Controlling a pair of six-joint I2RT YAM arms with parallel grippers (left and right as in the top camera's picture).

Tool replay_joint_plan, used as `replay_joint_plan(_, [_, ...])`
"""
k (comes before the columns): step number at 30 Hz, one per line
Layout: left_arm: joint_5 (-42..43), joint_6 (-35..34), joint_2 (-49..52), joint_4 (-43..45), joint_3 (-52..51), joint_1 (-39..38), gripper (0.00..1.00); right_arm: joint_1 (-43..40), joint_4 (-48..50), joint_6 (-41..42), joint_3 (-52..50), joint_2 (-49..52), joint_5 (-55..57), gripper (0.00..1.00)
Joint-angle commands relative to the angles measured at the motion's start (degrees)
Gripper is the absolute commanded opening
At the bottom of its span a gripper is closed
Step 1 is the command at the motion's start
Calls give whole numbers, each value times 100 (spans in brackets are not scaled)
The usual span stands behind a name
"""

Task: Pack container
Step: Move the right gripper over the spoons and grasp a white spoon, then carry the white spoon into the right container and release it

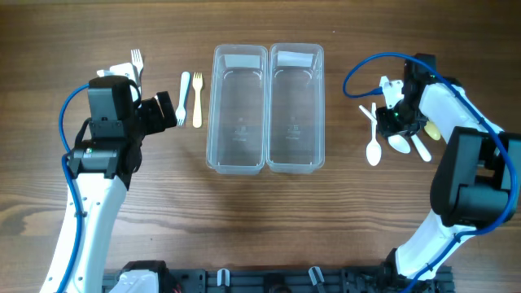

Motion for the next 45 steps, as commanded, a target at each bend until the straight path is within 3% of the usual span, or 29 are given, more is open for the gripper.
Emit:
replay_joint_plan(1, [-76, 111, 24, 0, 111, 35, 100, -28, 116, 166, 85, 52, 118, 37])
replay_joint_plan(7, [-76, 111, 24, 0, 111, 35, 100, -28, 155, 293, 85, 234, 275, 40])
replay_joint_plan(15, [-76, 111, 24, 0, 111, 35, 100, -28, 201, 444, 85, 354, 389, 30])
replay_joint_plan(19, [-76, 111, 24, 0, 111, 35, 100, -28, 205, 446, 85, 354, 398, 20])
replay_joint_plan(20, [-76, 111, 24, 0, 111, 35, 100, -28, 179, 444, 85, 354, 402, 11])
replay_joint_plan(22, [-76, 111, 24, 0, 111, 35, 100, -28, 155, 444, 87, 350, 411, 4])
replay_joint_plan(33, [-76, 111, 24, 0, 111, 35, 100, -7, -212, 933, 625, -345, 949, 4])
replay_joint_plan(39, [-76, 111, 24, 0, 111, 35, 100, 262, -645, 1759, 1478, -1429, -638, 4])
replay_joint_plan(45, [-76, 111, 24, 0, 111, 35, 100, 741, -382, 2898, 1569, -1991, -1637, 4])
